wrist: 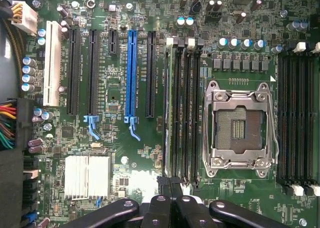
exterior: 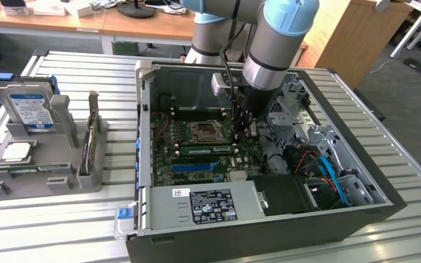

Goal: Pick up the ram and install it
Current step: 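Press down the ram until it locks into place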

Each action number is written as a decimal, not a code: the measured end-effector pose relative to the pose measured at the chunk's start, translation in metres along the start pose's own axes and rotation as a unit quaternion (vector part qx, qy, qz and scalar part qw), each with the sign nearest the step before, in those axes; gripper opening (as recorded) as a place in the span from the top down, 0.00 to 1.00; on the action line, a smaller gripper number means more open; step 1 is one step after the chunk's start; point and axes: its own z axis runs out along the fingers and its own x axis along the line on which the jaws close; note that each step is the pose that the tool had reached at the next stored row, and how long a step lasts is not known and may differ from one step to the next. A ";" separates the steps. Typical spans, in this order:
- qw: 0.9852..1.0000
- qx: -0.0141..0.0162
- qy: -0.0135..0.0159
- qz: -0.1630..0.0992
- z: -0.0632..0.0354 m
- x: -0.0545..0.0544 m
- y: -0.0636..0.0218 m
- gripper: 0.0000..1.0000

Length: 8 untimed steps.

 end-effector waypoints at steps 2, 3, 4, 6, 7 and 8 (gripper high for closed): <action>1.000 0.000 0.000 0.000 0.0008 0.000 -0.0001 0.89; 1.000 0.000 0.000 0.000 0.0012 0.000 -0.0001 0.89; 1.000 0.000 0.000 0.000 0.0017 0.000 -0.0001 0.89; 1.000 0.000 0.000 0.000 0.0029 0.000 -0.0001 0.89; 1.000 0.000 0.000 0.000 0.0034 0.000 -0.0001 0.89; 1.000 0.000 0.000 0.000 0.0039 0.000 -0.0001 0.89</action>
